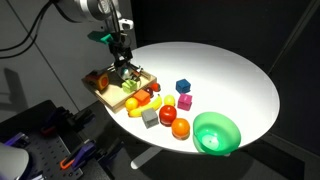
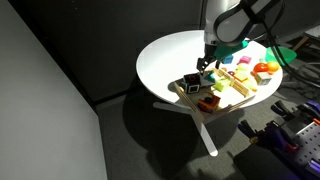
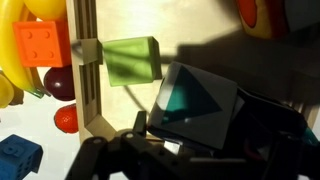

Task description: Move the plush block forward

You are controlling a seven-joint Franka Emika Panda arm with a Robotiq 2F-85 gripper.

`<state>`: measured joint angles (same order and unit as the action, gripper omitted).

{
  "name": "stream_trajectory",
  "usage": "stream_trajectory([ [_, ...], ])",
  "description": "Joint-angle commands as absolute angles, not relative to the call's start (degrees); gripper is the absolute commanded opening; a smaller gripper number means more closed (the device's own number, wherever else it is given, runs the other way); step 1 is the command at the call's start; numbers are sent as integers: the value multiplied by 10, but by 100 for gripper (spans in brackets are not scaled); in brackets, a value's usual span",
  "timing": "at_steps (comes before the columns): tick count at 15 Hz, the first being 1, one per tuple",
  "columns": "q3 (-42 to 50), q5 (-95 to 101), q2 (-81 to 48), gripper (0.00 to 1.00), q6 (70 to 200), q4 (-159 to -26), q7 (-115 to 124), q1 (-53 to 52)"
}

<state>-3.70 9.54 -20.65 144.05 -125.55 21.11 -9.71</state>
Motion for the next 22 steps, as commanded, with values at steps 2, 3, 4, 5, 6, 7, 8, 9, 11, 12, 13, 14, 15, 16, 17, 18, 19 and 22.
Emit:
stream_trajectory([
  [2,-32,82,-240,100,1453,-1226,190,-104],
  [3,-32,83,-245,100,1457,-1223,187,-105],
  [4,-31,85,-249,100,1461,-1222,183,-105],
  [5,-31,85,-253,100,1465,-1219,179,-106],
  [6,-31,84,-257,100,1467,-1217,175,-105],
  [7,-30,84,-260,100,1468,-1214,175,-106],
  [8,-29,86,-263,97,1469,-1212,175,-108],
  [9,-27,86,-265,73,1468,-1211,174,-108],
  [11,-24,88,-267,68,1466,-1208,175,-109],
  [12,-22,88,-267,61,1464,-1206,177,-110],
  [13,-18,91,-266,51,1462,-1205,181,-111],
  [14,-15,92,-265,44,1459,-1204,183,-112],
  [15,-12,93,-263,36,1457,-1204,186,-113],
  [16,-10,92,-261,29,1453,-1203,186,-113],
  [17,-8,93,-257,23,1449,-1203,187,-114],
  [18,-5,94,-253,16,1442,-1203,191,-116],
  [19,-5,92,-250,10,1436,-1202,189,-116],
  [22,-8,83,-240,0,1409,-1197,183,-110],
])
